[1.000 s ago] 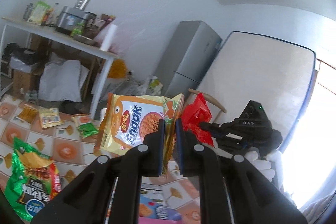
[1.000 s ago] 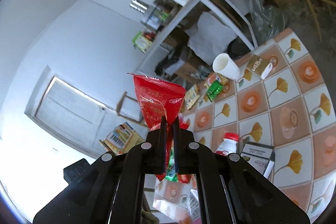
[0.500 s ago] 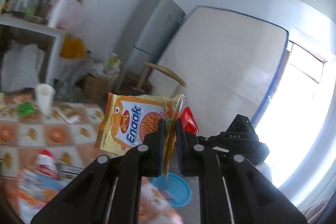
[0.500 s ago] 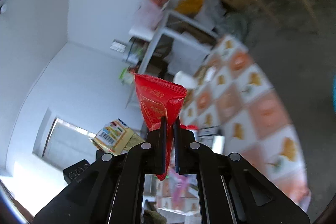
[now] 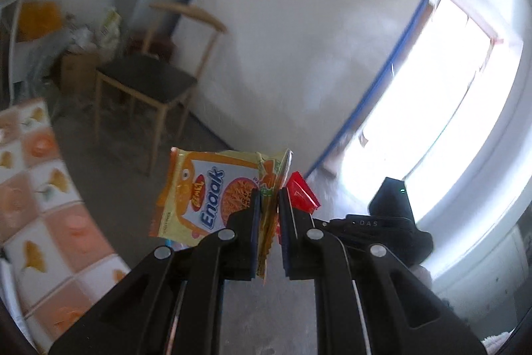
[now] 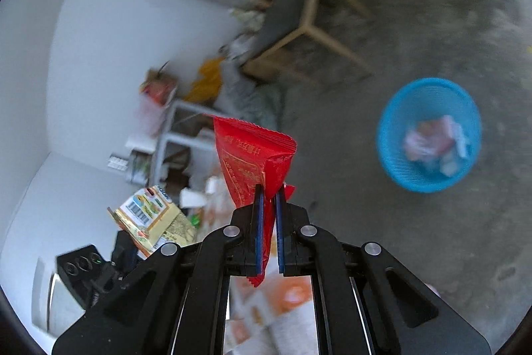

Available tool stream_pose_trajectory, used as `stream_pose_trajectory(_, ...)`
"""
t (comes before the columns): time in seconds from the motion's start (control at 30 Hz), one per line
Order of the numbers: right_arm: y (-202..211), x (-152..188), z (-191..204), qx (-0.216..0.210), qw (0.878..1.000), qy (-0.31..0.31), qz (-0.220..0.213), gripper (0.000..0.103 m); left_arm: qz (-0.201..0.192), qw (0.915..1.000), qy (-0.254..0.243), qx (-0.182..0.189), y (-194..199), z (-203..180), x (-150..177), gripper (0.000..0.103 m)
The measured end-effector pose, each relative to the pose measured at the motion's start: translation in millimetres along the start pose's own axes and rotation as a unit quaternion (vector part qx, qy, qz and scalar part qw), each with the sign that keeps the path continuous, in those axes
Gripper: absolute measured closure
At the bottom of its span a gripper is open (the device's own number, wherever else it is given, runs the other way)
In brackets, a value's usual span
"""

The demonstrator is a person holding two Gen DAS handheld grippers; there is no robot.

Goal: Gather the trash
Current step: 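Carry both packets to the blue wastebasket and open both grippers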

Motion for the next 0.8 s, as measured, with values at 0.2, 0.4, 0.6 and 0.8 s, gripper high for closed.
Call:
stream_pose_trajectory(0.2, 1.3, -4.7, -67.8, 0.026, 0.998, -0.055, -0.005, 0.097, 0.101, 0.9948, -0.005, -0.01, -100.1, -18.1, 21.6, 0.093)
stream_pose_trajectory(0.4, -28.1, -14.8, -118.1, 0.054, 0.994, -0.095, 0.016, 0.096, 0.205, 0.9778, 0.017, -0.038, -187.3, -1.2, 41.9, 0.091)
stream_pose_trajectory(0.6, -73.6, -43.5, -139.3, 0.071, 0.991, -0.109, 0.032, 0.09, 0.232, 0.9702, 0.028, -0.063, -249.5, 24.3, 34.8, 0.086)
stream_pose_trajectory(0.8, -110.7, -71.6, -169.0, 0.142, 0.983, -0.114, 0.025, 0.053, 0.217, 0.9688, 0.045, -0.112, -254.8, 44.8, 28.2, 0.032)
Point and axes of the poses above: each gripper's, at about its wrist camera, not at the fingertips, and y roughly against the way its jaws point, z to its left, x to its underside, the point moved 2 cm from there along -y, roughly the way its jaws point, and after that the axes turned 3 degrees about -y, right-handed, at the moved point
